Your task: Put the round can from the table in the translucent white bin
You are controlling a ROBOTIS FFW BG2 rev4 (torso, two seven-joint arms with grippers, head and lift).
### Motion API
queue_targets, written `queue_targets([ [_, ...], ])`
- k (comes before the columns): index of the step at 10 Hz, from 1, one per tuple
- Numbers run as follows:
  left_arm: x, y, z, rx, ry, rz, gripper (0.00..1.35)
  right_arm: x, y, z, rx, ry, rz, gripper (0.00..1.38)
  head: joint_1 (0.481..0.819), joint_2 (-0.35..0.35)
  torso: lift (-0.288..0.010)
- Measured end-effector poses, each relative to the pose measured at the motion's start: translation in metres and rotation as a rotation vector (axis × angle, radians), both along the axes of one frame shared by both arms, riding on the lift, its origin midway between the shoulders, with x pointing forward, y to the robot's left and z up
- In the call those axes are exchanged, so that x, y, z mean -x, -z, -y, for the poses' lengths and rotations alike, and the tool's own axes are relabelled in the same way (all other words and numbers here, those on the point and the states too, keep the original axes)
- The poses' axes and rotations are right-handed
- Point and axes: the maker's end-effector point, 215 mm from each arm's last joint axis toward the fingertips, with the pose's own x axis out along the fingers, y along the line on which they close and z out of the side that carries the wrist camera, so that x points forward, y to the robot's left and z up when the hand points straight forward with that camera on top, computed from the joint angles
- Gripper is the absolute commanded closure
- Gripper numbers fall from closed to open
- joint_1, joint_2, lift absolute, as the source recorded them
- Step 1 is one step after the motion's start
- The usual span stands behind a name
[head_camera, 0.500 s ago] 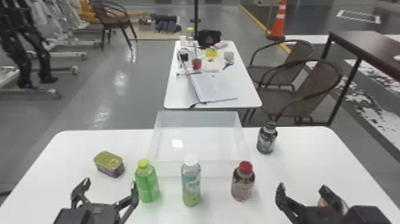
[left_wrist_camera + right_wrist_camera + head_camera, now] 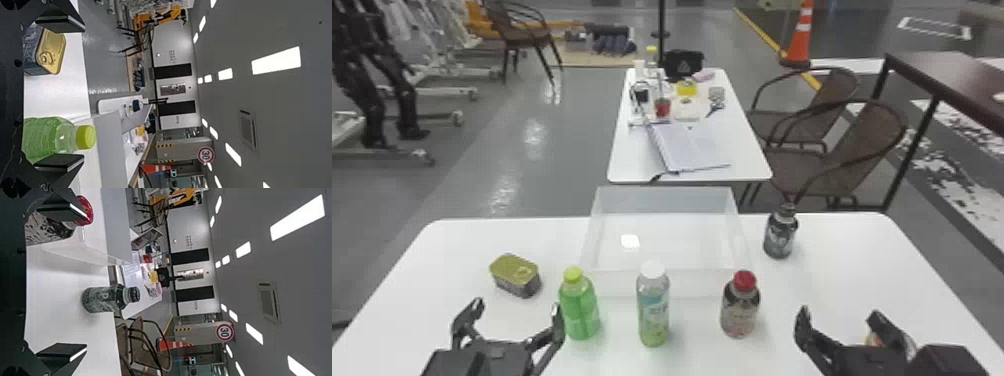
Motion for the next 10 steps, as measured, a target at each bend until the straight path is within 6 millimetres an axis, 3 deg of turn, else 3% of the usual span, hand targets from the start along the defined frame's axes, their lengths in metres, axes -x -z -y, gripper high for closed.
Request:
queue_targets([
  [4, 0.001, 0.001, -0.001, 0.002, -0.001, 0.0, 0.15, 0.001, 0.002, 0.001, -0.016, 0.012, -0.001, 0.13, 0.549, 0.0, -0.1],
  [8, 0.002, 0.002, -0.003, 0.003, -0.004, 0.002, 0.15, 0.022, 0.023, 0.049, -0.037, 0.236, 0.004, 0.13, 0.549, 0.0, -0.1],
  [10, 0.002, 0.002, -0.003, 0.005, -0.004, 0.002, 0.15, 0.031, 0.053, 0.061, -0.069, 0.276, -0.048, 0.13, 0.549, 0.0, -0.1],
])
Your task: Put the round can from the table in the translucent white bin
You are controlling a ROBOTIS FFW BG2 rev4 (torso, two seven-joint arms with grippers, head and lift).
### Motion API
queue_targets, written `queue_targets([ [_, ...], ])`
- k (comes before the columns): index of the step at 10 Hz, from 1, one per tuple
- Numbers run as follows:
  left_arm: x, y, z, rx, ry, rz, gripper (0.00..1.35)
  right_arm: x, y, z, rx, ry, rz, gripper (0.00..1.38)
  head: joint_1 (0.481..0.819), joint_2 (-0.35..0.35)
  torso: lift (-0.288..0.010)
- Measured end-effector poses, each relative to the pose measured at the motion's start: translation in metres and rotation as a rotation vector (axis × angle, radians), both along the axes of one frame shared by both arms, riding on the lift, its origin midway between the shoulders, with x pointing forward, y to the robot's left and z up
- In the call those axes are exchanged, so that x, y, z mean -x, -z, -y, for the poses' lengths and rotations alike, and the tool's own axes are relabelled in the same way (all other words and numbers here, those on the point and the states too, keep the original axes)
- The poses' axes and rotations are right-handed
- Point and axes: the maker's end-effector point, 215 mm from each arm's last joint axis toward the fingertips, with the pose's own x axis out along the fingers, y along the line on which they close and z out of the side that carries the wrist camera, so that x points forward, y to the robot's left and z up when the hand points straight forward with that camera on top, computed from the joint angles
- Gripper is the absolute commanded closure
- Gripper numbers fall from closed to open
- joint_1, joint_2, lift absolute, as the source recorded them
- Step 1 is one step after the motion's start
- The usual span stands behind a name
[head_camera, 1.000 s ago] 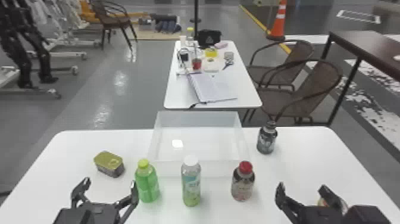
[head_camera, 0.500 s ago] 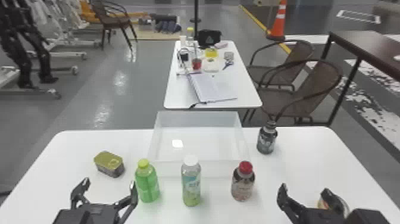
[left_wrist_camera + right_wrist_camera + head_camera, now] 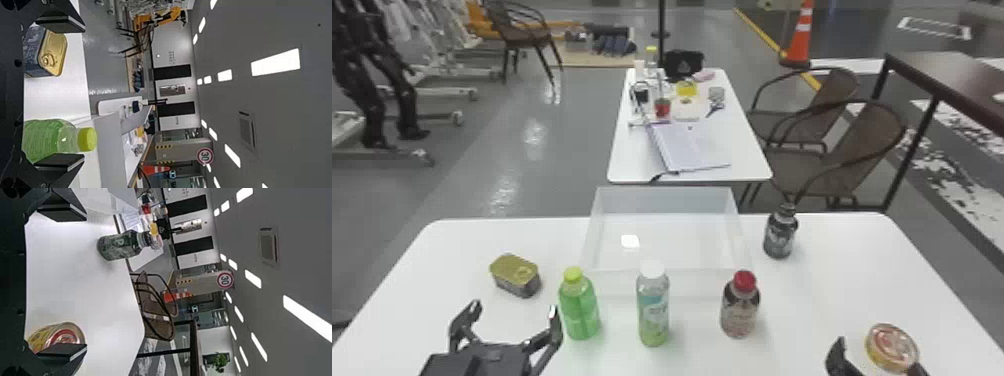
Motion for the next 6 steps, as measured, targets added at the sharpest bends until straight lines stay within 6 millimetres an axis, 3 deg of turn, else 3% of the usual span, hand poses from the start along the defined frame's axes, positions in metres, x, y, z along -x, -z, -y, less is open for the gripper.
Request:
queue_targets([
  [2, 0.0, 0.001, 0.0, 0.003, 0.0, -0.001, 0.15, 0.007, 0.031, 0.015, -0.02, 0.031, -0.055, 0.13, 0.549, 0.0, -0.1],
  [6, 0.001, 0.002, -0.001, 0.008, -0.001, -0.001, 0.15, 0.014, 0.069, 0.034, -0.031, 0.028, -0.113, 0.13, 0.549, 0.0, -0.1],
])
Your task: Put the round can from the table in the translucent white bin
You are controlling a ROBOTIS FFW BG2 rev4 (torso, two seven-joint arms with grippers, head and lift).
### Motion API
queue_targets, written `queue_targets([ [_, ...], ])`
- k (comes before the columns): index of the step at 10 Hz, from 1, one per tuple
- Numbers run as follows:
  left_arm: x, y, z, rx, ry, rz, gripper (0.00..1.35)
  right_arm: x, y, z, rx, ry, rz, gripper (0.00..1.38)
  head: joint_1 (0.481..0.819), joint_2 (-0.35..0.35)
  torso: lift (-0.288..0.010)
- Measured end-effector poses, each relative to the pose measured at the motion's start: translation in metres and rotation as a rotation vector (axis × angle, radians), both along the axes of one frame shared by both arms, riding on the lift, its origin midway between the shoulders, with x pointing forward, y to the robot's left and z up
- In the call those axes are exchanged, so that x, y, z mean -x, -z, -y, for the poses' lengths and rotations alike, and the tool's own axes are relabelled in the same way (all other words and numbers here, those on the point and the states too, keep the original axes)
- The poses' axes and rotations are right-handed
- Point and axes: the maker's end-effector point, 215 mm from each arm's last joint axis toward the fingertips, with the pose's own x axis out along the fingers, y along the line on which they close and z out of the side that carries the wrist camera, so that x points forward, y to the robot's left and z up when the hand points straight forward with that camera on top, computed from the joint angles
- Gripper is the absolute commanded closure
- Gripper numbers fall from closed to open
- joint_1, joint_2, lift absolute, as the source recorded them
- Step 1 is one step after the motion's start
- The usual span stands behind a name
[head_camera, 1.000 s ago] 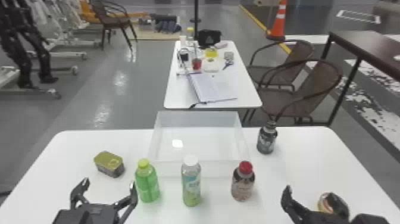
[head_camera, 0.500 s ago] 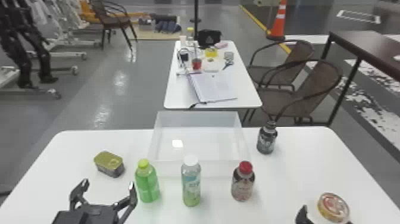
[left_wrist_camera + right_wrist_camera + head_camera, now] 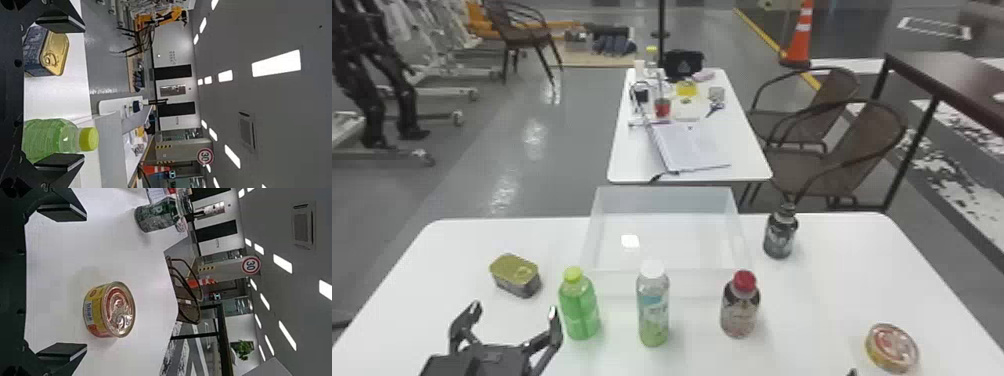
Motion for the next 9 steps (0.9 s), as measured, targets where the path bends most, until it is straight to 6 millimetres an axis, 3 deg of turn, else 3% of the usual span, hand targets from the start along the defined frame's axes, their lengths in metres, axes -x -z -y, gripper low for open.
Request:
queue_targets([
  [6, 0.001, 0.0, -0.001, -0.004, -0.001, 0.004, 0.15, -0.017, 0.022, 0.024, 0.03, 0.014, -0.02, 0.13, 0.549, 0.0, -0.1],
  [9, 0.001, -0.001, -0.001, -0.004, 0.0, 0.007, 0.15, -0.035, 0.016, 0.038, 0.049, 0.032, 0.004, 0.13, 0.549, 0.0, -0.1],
])
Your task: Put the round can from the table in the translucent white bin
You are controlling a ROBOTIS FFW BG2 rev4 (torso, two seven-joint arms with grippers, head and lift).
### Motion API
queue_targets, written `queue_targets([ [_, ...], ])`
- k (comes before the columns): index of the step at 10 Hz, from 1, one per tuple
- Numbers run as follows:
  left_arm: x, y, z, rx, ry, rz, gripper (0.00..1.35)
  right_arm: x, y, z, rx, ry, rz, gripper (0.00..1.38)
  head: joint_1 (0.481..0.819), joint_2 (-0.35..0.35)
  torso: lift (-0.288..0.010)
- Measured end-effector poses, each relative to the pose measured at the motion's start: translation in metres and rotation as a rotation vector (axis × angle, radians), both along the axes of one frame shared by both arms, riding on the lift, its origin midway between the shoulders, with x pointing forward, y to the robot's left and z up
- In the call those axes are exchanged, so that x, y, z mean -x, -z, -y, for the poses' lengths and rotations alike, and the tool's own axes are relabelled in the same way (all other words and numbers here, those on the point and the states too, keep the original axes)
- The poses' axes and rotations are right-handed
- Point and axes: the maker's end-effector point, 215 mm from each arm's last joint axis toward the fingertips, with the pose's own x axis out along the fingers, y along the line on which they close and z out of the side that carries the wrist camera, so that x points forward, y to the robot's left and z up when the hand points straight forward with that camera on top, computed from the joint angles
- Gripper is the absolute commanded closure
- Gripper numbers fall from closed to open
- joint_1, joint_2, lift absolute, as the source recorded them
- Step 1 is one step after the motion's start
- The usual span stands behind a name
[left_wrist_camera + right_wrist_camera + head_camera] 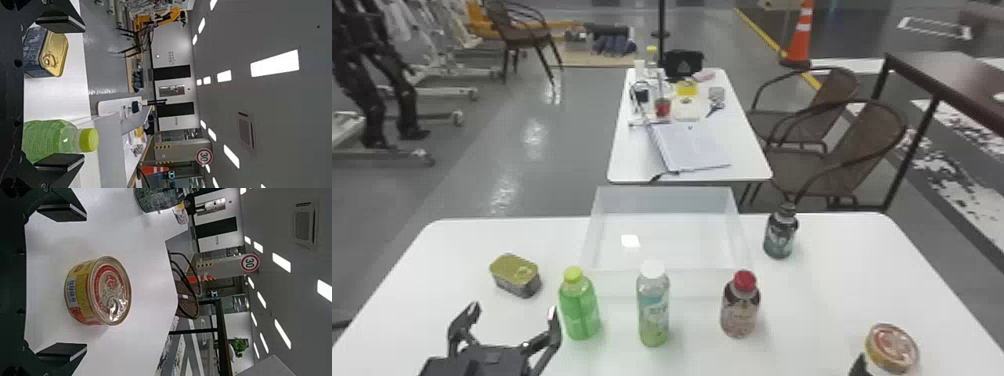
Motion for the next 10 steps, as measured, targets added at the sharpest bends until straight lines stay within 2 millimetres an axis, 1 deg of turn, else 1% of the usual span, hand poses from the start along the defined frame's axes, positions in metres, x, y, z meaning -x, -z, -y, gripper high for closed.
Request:
queue_targets([
  [2, 0.0, 0.0, 0.0, 0.002, 0.0, 0.001, 0.15, -0.008, -0.003, 0.012, 0.0, 0.02, 0.008, 0.13, 0.549, 0.0, -0.1],
  [5, 0.0, -0.001, -0.002, 0.003, -0.003, 0.008, 0.16, -0.014, 0.004, 0.032, -0.004, 0.053, -0.002, 0.13, 0.549, 0.0, -0.1],
  [7, 0.001, -0.003, -0.003, 0.009, -0.004, 0.019, 0.16, -0.024, 0.003, 0.03, -0.007, 0.034, 0.004, 0.13, 0.549, 0.0, -0.1],
  [10, 0.002, -0.005, -0.005, 0.022, -0.007, 0.033, 0.17, -0.055, -0.003, 0.018, -0.011, -0.026, 0.023, 0.13, 0.549, 0.0, -0.1],
])
